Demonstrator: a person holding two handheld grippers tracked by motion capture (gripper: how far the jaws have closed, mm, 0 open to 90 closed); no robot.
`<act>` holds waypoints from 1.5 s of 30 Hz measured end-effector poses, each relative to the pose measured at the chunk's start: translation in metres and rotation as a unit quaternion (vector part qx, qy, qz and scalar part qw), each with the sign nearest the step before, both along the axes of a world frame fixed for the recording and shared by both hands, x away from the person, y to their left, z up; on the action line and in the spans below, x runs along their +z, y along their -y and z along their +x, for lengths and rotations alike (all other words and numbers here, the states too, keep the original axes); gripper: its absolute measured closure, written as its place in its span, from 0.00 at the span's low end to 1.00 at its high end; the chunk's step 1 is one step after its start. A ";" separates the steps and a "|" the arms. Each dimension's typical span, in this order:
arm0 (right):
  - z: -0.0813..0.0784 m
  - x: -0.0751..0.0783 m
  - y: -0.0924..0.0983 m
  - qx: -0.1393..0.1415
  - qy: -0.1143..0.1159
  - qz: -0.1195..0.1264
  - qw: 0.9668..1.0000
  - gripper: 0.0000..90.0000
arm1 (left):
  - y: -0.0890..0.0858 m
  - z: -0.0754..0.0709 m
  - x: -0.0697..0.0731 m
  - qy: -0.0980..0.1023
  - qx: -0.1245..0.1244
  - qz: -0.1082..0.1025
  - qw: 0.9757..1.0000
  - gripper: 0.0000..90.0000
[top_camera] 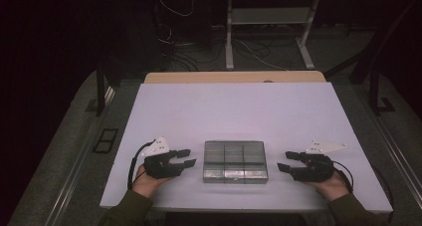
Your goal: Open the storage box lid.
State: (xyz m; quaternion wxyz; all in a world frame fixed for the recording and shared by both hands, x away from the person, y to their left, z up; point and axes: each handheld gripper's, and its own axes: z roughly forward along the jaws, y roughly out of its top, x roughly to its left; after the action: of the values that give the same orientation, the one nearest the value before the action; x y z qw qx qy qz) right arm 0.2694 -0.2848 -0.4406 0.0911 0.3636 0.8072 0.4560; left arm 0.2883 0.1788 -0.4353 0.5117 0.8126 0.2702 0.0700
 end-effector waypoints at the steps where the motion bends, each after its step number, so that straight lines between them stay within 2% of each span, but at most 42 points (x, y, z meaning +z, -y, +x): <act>1: 0.000 0.000 0.000 0.001 0.000 -0.001 1.000 0.55 | 0.000 0.000 -0.001 -0.004 -0.004 0.001 1.000 0.70; 9: -0.002 0.000 -0.002 0.020 -0.001 0.001 1.000 0.84 | 0.002 0.002 -0.003 -0.023 -0.030 -0.001 0.999 0.98; 14: -0.002 -0.001 -0.003 0.034 -0.003 0.006 0.999 0.98 | 0.006 0.001 -0.005 -0.029 -0.045 0.008 0.999 0.99; 30: -0.004 -0.001 -0.009 0.065 -0.011 0.007 0.998 0.99 | 0.018 -0.001 -0.010 -0.044 -0.086 0.018 0.995 0.99; 38: -0.006 0.000 -0.011 0.081 -0.011 0.009 0.997 0.99 | 0.018 -0.002 -0.010 -0.050 -0.090 0.013 0.995 0.99; 45: -0.008 0.000 -0.017 0.108 -0.005 0.008 0.994 0.99 | 0.019 -0.002 -0.010 -0.052 -0.097 0.013 0.994 0.99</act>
State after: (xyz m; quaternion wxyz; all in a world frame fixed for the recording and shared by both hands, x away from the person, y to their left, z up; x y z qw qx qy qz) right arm 0.2612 -0.2679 -0.4403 0.0343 0.2769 0.8385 0.4681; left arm 0.2862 0.1595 -0.4455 0.4909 0.8440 0.2155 -0.0183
